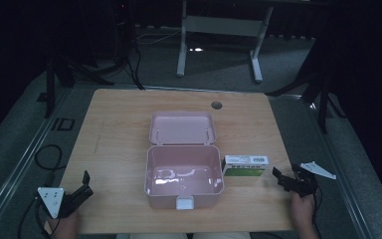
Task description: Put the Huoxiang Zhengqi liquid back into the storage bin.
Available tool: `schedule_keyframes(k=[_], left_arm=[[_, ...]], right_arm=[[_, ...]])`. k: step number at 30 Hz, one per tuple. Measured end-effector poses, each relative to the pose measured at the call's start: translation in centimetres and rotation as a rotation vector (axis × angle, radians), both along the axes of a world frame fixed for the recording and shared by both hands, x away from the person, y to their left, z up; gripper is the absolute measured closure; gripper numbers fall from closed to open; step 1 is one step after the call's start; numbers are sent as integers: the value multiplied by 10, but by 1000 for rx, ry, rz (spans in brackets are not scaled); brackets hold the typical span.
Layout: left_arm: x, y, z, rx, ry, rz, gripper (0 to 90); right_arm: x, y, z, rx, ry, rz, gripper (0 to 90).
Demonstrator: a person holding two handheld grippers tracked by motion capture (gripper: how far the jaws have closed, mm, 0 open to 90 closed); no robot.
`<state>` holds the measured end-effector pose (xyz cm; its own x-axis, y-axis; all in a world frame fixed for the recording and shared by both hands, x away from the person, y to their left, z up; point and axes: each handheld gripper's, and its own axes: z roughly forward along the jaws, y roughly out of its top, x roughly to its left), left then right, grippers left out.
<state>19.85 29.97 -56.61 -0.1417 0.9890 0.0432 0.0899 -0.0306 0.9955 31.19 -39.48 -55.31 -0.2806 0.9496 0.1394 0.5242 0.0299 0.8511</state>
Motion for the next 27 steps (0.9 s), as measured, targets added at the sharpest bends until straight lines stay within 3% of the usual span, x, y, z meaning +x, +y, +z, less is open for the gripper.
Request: schedule_keyframes(k=[7, 10, 12, 13, 15, 16, 20, 26, 27], left_arm=[[-1, 2, 0, -20, -11, 2, 20], [-1, 3, 0, -28, -12, -1, 20], [-1, 3, 0, -29, -12, -3, 20], [-1, 3, 0, -29, -13, -3, 20], [-1, 3, 0, -28, -15, -6, 20], [-1, 3, 0, -28, -14, -9, 20], [-1, 3, 0, -24, -14, -13, 20], [-1, 3, 0, -22, -14, -13, 20], [-1, 2, 0, -23, -14, -13, 20]], right_arm=[[2, -2, -1, 33, 32, 66, 96], [5, -1, -2, 37, 77, 182, 96], [5, 0, -2, 36, 91, 215, 96], [5, 1, -1, 1, 115, 266, 137], [5, 1, 1, -14, 142, 322, 133], [5, 0, 2, -49, 157, 363, 133], [5, -3, 5, -70, 181, 426, 133], [2, 0, 9, -208, 239, 563, 133], [2, 0, 9, -208, 239, 563, 133]])
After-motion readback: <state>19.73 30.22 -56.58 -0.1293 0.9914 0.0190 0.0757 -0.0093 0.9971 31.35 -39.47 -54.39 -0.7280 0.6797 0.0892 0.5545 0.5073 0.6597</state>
